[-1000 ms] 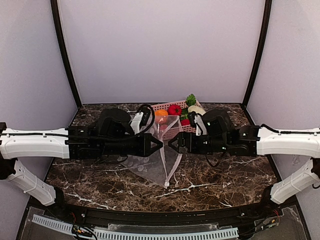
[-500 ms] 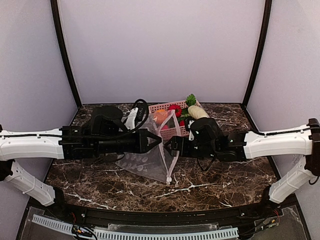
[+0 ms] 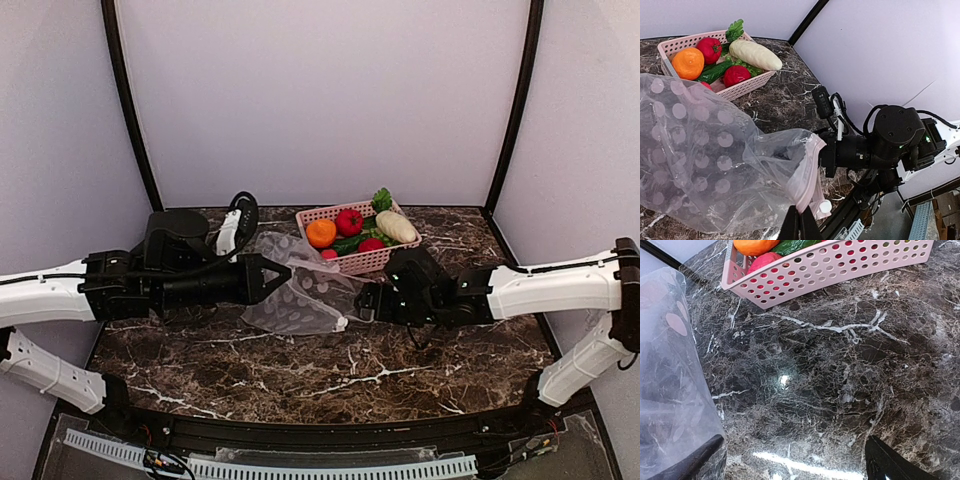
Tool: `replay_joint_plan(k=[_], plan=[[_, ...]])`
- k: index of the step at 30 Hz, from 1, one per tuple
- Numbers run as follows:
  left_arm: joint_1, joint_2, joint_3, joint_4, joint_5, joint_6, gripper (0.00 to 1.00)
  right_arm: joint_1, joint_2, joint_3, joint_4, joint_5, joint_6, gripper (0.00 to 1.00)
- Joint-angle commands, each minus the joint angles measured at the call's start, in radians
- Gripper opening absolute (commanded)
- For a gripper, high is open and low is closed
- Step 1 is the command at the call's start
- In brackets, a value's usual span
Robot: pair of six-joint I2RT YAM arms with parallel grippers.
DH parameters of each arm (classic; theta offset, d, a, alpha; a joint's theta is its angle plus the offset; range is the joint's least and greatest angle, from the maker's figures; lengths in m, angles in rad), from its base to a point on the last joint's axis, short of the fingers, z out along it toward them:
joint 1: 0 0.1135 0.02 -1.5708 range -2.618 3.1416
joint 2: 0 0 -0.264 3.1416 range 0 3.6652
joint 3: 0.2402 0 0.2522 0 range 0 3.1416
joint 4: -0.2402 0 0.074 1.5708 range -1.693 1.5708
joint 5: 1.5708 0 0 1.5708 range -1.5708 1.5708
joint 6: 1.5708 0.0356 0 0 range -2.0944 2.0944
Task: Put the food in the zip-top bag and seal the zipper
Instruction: Open the zipper food storage bag at the center of the board.
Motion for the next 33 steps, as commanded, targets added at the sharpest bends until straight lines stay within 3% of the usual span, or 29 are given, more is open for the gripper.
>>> replay_joint_plan(k=[1, 9, 17, 23, 28, 33], plan=[[0.001, -0.056, -0.017, -0.073, -0.056, 0.02, 0.01, -0.014, -0.026, -0.021, -0.048, 0.031, 0.019, 0.94], [0.002, -0.013, 0.002, -0.074, -0.023, 0.022, 0.01, -0.001, -0.042, 0.037, 0.007, -0.109, -0.185, 0.94], [0.009, 0.123, 0.063, -0.044, 0.022, 0.044, 0.01, 0.008, -0.146, 0.018, 0.114, -0.315, -0.257, 0.96], [0.025, 0.181, 0.087, -0.02, 0.057, 0.043, 0.01, 0.023, -0.196, 0.008, 0.114, -0.318, -0.236, 0.97], [0.061, 0.137, 0.043, -0.012, 0.045, 0.016, 0.01, 0.023, -0.286, -0.004, 0.098, -0.297, -0.254, 0.96], [0.114, 0.05, -0.006, -0.056, 0.04, 0.016, 0.01, 0.004, -0.308, 0.048, -0.069, -0.179, -0.325, 0.97]])
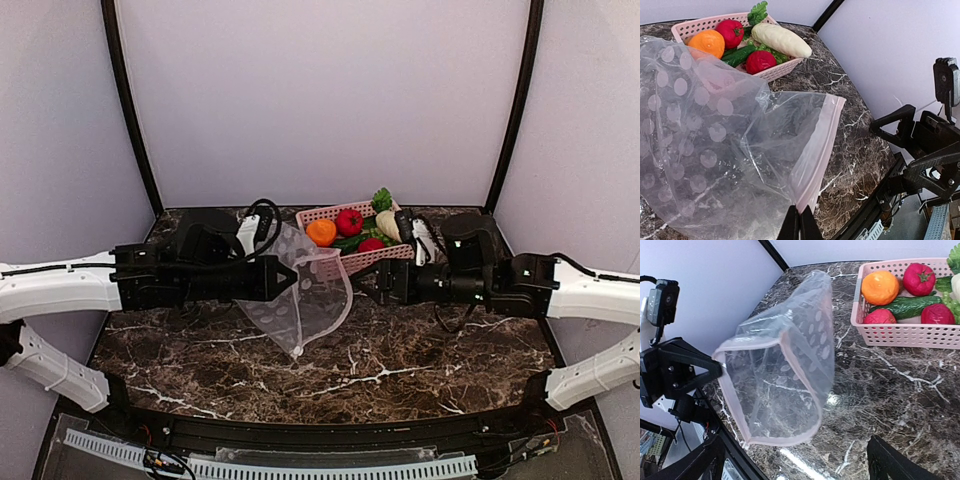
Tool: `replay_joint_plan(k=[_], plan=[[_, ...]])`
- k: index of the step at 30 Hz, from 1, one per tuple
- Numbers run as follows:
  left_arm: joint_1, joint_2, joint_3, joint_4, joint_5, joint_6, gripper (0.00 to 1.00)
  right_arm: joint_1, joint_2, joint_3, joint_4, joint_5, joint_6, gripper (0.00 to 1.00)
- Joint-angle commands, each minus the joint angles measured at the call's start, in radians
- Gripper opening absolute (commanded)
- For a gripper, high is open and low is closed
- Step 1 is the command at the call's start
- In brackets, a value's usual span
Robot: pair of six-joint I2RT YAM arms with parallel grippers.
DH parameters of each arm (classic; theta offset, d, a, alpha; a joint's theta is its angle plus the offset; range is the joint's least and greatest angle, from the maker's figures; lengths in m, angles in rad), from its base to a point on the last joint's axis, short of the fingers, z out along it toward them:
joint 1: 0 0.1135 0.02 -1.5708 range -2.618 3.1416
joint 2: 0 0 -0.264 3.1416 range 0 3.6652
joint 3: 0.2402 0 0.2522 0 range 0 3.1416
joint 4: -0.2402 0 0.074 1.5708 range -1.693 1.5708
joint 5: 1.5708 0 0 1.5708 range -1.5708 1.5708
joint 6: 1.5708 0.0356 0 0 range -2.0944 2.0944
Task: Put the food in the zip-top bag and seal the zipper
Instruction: Open the zipper food storage bag at the center of the board, then pick up the fake vegetable from the bin.
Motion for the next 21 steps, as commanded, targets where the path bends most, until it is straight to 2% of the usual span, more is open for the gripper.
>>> replay_joint_plan(k=[1, 7, 15, 21], plan=[[0.043, -0.096, -0.041, -0.045, -0.006, -0.006, 0.01, -0.032, 0.003, 0.057, -0.177, 0.105, -0.075, 0.97], [0.119, -0.172, -0.055, -0.127, 0.003, 0.027, 0.01, -0.175, 0.106, 0.183, -0.3, 0.082, -0.156, 0.92], [0.232, -0.196, -0.047, -0.161, 0.055, 0.066, 0.01, -0.376, 0.309, 0.32, -0.303, 0.012, -0.272, 0.92], [0.3, -0.196, -0.043, -0.174, 0.089, 0.074, 0.01, -0.499, 0.476, 0.436, -0.305, -0.012, -0.355, 0.87]])
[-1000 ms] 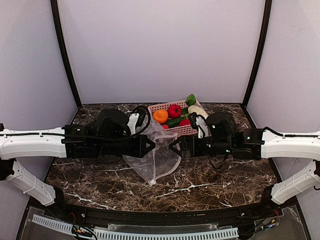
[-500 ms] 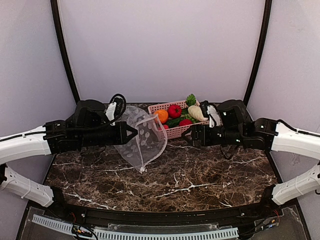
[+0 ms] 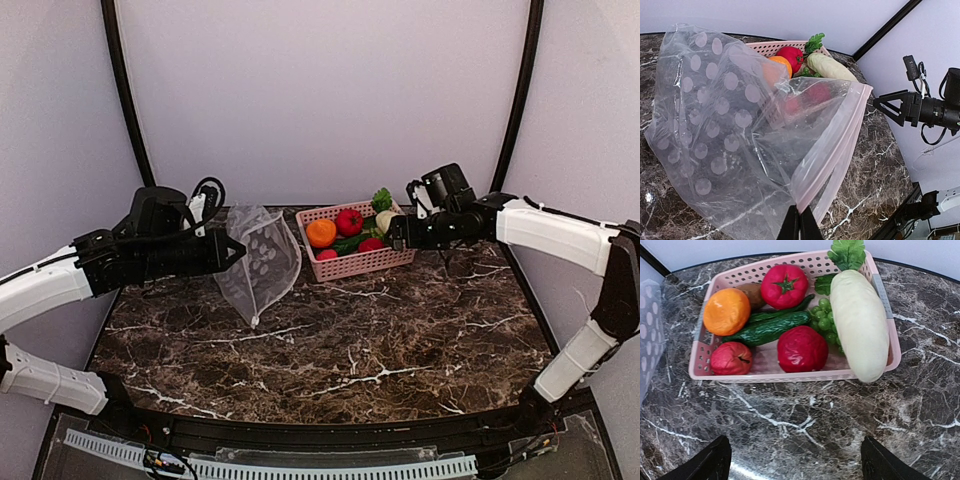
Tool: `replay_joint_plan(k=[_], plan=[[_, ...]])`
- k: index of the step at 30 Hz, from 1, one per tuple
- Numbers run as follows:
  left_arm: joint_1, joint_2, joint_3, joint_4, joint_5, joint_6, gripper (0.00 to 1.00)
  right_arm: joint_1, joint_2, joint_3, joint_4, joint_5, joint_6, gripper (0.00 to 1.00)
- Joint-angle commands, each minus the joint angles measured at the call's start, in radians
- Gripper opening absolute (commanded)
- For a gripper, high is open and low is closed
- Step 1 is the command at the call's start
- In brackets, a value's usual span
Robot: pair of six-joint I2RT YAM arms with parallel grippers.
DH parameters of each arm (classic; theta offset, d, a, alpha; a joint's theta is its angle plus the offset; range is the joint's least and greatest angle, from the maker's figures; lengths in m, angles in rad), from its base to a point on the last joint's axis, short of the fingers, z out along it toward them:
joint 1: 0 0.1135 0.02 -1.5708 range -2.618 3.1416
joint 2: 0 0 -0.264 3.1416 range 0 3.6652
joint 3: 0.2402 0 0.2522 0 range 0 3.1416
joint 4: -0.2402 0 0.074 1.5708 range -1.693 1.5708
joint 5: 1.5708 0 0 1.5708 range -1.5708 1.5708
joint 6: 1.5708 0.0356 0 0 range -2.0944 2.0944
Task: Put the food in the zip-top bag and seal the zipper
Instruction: Pick up the fake vegetable from the bin.
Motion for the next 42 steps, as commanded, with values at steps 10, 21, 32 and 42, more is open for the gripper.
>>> replay_joint_plan(k=[10, 21, 32, 42], plan=[[0.059, 0.01, 0.013, -0.029, 0.065, 0.015, 0.01, -0.154, 0.294, 0.242, -0.013, -0.058, -0.161, 0.85], [0.068, 0.018, -0.008, -0.007, 0.098, -0.013, 0.01, -0.164, 0.416, 0.321, -0.006, -0.09, -0.184, 0.73], [0.069, -0.004, -0.024, -0.015, 0.095, -0.016, 0.01, -0.165, 0.477, 0.351, -0.004, -0.065, -0.178, 0.76], [0.069, -0.007, -0.031, -0.014, 0.095, -0.018, 0.01, -0.165, 0.512, 0.383, 0.001, 0.009, -0.146, 0.69]])
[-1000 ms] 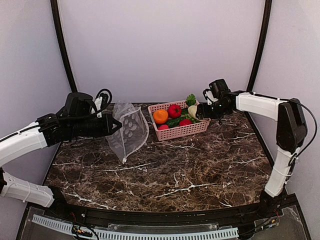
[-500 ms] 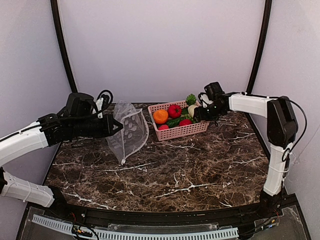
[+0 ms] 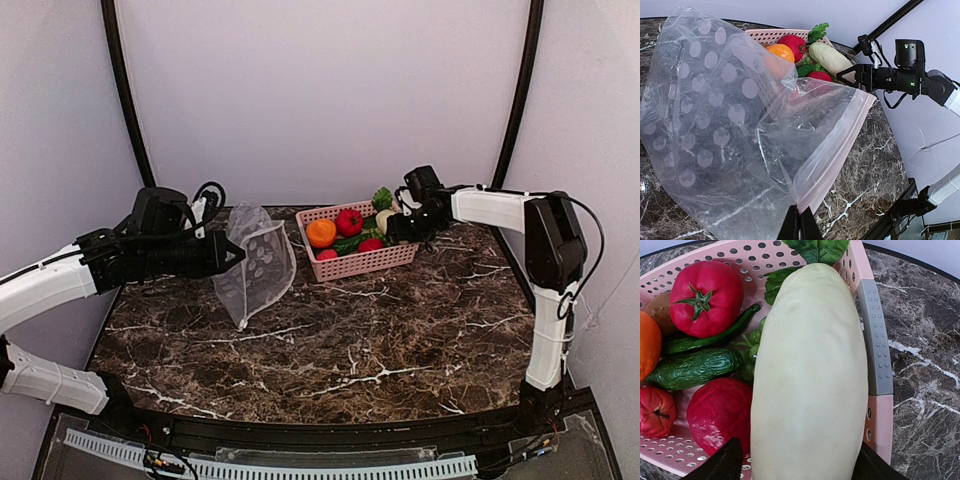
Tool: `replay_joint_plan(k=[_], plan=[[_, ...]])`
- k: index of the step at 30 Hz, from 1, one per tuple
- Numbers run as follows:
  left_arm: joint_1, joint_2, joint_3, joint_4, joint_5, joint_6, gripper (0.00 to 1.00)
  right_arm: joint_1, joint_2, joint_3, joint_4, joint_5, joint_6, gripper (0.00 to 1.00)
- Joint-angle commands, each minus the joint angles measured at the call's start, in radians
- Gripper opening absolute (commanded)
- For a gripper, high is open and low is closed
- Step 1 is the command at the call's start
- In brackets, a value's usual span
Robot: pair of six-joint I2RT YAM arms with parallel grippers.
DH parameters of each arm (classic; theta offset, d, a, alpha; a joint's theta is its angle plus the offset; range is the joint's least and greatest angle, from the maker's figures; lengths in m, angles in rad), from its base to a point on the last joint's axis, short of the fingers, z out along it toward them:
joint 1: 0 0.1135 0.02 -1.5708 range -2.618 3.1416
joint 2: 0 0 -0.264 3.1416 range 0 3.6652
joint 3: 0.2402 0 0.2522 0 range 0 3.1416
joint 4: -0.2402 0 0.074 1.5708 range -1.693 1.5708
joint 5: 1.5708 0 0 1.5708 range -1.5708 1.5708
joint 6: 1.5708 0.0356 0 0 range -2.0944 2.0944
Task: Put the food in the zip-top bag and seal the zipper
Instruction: Pick up the fake vegetable from the bin.
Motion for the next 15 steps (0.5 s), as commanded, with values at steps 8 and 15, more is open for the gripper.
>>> replay_joint_plan(k=[8, 15], plan=[[0.005, -0.036, -0.03, 0.001, 0.005, -0.011, 0.01, -0.003, -0.051, 0.0, 0.043, 0.043, 0.027, 0.45], [0.006, -0.037, -0.035, 0.018, 0.023, -0.007, 0.01, -0.004, -0.155, -0.037, 0.049, 0.052, 0.021, 0.4]])
